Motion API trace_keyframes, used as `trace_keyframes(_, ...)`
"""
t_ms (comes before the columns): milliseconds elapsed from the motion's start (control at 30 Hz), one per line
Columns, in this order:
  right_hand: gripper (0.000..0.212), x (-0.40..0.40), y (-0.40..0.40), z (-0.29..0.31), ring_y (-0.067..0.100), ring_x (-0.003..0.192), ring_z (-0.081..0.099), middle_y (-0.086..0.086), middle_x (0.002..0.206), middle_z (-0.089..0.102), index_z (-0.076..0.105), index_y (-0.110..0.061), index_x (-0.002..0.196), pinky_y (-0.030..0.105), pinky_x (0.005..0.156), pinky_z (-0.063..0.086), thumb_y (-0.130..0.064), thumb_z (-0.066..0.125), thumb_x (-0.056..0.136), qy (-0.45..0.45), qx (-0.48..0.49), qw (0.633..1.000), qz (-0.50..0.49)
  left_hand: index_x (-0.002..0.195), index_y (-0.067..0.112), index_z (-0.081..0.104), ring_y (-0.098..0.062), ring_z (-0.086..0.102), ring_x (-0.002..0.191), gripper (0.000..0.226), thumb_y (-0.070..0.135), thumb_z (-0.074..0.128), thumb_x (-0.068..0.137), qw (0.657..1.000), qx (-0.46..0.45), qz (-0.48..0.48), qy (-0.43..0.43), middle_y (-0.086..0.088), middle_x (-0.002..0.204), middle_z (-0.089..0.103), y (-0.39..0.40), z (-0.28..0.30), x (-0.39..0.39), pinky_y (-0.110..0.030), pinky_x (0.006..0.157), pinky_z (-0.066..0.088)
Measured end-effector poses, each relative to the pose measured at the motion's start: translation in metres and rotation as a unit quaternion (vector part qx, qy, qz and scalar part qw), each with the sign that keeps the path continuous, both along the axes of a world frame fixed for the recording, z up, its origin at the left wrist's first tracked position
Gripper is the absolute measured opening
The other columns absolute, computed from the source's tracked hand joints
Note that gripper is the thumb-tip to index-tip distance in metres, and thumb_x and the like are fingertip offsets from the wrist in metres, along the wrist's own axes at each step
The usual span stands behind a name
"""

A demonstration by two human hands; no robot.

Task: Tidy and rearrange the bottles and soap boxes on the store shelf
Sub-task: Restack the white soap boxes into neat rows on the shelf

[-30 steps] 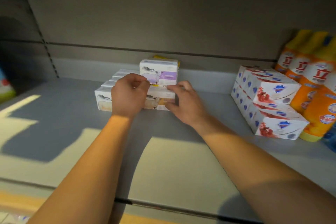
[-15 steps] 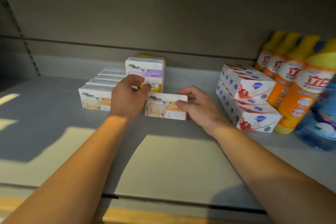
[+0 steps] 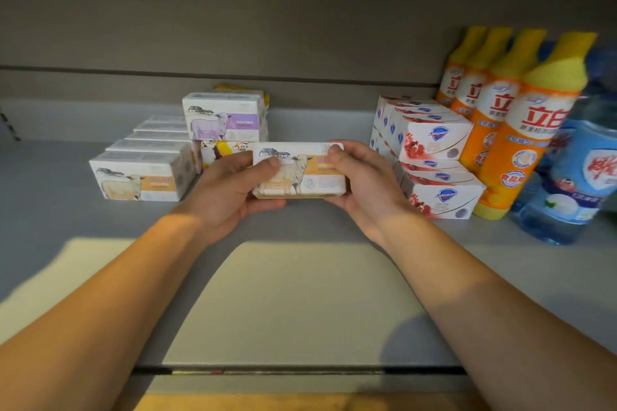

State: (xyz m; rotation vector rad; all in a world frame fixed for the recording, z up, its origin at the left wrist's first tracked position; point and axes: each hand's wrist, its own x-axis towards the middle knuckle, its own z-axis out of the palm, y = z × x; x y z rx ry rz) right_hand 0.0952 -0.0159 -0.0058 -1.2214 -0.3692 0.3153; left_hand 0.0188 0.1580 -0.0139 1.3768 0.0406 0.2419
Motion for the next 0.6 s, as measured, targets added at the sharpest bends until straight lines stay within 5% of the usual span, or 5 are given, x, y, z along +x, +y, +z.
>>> trace_keyframes(267, 0.019, 0.0055, -0.0043, -0.0011, 0.027, 0.086, 0.074, 0.009, 0.098, 0.076, 0.068, -0.017, 0.106, 0.030, 0.067, 0.059, -0.029, 0.064, 0.092, -0.011, -0.061, 0.989, 0.134, 0.092, 0.014, 0.073, -0.018, 0.073, 0.083, 0.024, 0.032, 0.067, 0.075, 0.998, -0.008, 0.046, -0.040, -0.006, 0.094, 0.076, 0.0053, 0.0017, 0.0008, -0.028, 0.058, 0.058)
trace_keyframes(467, 0.027, 0.0069, -0.0067, -0.0049, 0.020, 0.048, 0.065, -0.003, 0.083, 0.075, 0.069, -0.020, 0.098, 0.021, 0.041, 0.045, -0.044, 0.060, 0.093, -0.083, -0.204, 0.974, 0.047, 0.097, 0.013, 0.068, -0.023, 0.070, 0.059, 0.028, 0.040, 0.061, 0.090, 0.996, 0.053, 0.062, 0.039, -0.005, 0.082, 0.075, 0.0023, -0.0031, 0.0013, -0.028, 0.050, 0.056)
trace_keyframes(600, 0.025, 0.0090, -0.0086, -0.0035, 0.015, 0.046, 0.060, -0.002, 0.089, 0.073, 0.070, -0.019, 0.100, 0.020, 0.041, 0.043, -0.041, 0.060, 0.093, -0.093, -0.210, 0.973, 0.034, 0.097, 0.017, 0.065, -0.021, 0.061, 0.046, 0.025, 0.041, 0.060, 0.091, 0.996, 0.054, 0.041, 0.057, -0.002, 0.077, 0.072, 0.0036, -0.0043, -0.0010, -0.025, 0.042, 0.051)
